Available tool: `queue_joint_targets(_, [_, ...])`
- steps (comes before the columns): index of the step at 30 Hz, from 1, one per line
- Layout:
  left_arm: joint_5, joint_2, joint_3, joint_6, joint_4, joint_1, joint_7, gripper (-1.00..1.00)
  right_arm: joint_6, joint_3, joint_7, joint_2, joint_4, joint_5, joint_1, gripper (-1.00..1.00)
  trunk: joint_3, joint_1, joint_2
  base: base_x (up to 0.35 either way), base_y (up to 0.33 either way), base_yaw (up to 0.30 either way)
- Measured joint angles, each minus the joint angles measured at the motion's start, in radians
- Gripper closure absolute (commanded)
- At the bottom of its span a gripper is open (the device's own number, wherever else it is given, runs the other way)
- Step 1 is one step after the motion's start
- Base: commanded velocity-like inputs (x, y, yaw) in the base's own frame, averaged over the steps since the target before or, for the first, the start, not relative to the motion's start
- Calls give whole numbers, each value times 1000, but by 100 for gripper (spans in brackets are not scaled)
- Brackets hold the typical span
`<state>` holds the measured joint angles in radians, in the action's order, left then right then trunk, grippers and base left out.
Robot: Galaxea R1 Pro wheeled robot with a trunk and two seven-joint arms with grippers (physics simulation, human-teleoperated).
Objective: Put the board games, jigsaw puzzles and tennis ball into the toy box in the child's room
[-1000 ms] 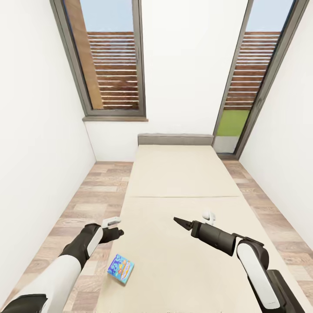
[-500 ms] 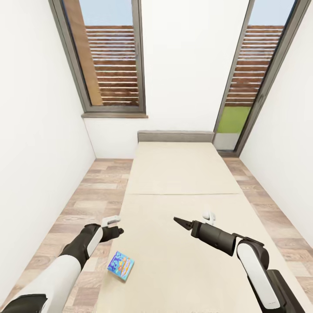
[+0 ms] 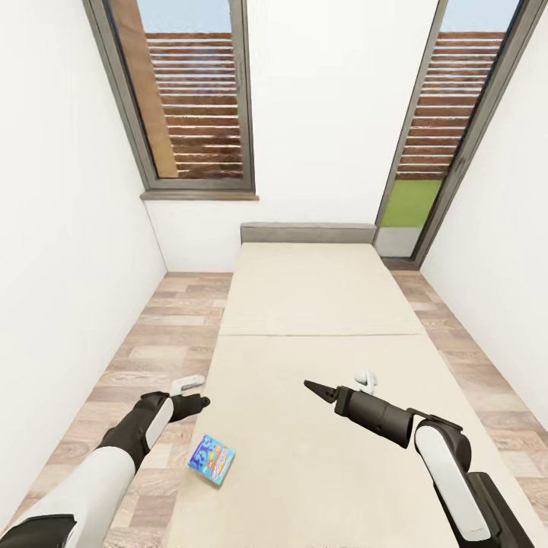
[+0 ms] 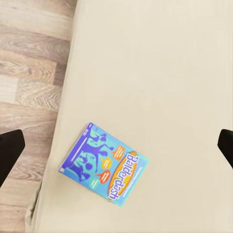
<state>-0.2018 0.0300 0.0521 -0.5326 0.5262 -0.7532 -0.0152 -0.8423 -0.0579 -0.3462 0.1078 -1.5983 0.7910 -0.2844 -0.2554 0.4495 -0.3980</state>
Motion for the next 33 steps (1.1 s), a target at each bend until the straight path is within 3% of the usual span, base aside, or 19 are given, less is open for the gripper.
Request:
queue_joint_targets(16, [1,-3,-1,61,8,-4,3,-100,-2,9,-2,0,0,1,0,-100,-26,0,0,0,0,18])
queue_joint_targets(24, [10,-6,-43,116,3,-4,4,-100,0,7,0,-1,0,1,0,-100,-40,0,0,0,0,72])
queue_joint_targets(33, [11,-10,-49,127,2,-4,4,-100,0,7,0,1,0,-1,0,-100,-54,0,0,0,0,76])
